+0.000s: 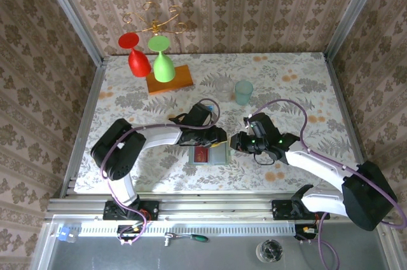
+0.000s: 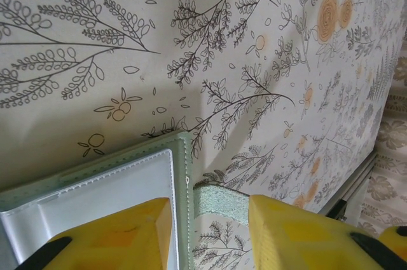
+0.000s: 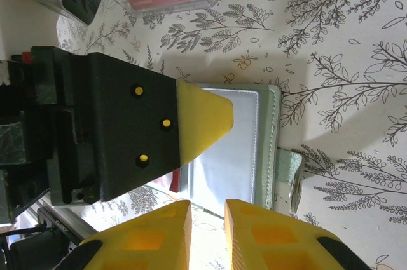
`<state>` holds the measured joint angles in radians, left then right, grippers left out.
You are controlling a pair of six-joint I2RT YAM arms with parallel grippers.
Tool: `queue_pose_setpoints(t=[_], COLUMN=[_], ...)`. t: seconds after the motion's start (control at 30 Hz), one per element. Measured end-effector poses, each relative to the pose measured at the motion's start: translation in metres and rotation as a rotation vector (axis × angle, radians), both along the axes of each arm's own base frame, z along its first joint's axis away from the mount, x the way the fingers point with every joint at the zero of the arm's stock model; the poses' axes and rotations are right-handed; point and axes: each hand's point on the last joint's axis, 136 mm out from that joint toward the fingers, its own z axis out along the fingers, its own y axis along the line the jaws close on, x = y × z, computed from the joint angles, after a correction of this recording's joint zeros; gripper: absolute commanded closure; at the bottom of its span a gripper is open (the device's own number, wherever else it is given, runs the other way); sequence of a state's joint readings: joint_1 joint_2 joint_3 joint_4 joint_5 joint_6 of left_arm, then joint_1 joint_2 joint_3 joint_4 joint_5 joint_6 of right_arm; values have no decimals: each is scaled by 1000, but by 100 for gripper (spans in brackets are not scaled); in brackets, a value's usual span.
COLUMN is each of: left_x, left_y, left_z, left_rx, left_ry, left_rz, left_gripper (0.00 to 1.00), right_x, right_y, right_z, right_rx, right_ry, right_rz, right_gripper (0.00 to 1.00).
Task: Take the credit cards out of the card holder
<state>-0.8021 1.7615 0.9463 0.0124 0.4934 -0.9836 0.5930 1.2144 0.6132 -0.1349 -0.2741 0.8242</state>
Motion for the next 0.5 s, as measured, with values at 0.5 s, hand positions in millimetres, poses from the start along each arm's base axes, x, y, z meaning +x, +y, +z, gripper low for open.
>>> queue_pose_setpoints(t=[0.5], left_x=[6], left_y=[55], left_z=[46], left_rx=[-67], left_ry=[-114], left_rz=[78], left_gripper=[61], right_x=[0], right_y=[62], right_z=[-26], right_rx=[-28], right_ry=[94], right_rz=[110], right_gripper=[78])
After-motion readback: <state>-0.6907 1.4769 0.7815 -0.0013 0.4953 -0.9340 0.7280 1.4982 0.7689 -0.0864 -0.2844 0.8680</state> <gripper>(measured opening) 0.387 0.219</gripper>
